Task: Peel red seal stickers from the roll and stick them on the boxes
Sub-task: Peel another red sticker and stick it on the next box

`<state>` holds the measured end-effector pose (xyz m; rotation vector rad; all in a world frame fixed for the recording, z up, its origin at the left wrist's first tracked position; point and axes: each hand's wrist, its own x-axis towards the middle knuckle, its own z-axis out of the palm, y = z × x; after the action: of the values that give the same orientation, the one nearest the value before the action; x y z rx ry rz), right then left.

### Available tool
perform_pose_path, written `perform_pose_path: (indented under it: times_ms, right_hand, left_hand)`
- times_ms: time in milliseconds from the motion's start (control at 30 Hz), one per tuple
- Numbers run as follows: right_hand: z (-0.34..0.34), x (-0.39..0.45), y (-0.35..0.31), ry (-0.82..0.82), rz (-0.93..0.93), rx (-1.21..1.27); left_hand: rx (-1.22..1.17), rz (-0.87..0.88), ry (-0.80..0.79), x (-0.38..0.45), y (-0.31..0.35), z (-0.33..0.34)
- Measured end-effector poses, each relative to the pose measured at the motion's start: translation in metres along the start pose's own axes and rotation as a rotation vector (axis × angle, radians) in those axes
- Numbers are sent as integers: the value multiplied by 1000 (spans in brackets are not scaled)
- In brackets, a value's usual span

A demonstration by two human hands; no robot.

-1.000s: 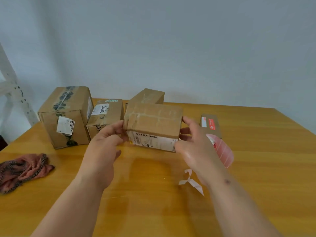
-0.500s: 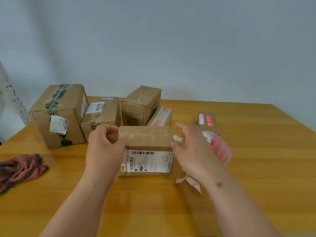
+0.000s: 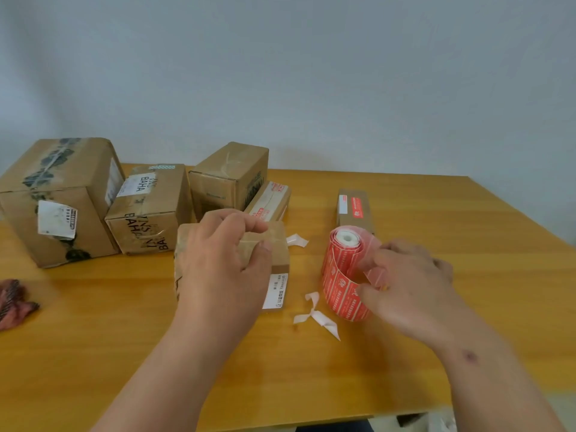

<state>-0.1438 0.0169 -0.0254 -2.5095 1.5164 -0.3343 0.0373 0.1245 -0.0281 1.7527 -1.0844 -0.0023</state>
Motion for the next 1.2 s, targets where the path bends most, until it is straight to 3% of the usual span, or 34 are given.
perform_pose_path:
  times_ms: [400,567,800,1000,1200]
  right_hand:
    - [31,8,4,113,-146,-38]
    - [27,9,12,133,-181,140]
    - [10,11,26,21,-245,455]
    - [7,12,27,-13,-238,483]
    - [8,13,19,68,-298,490]
  left_hand:
    - [66,98,-44,-6,10,25]
    - [211,153,-124,-4,13,30]
    - [479,180,-398,-1,23,41]
    - [214,67,-406,5,29,47]
    - [165,56,-362,5,27,47]
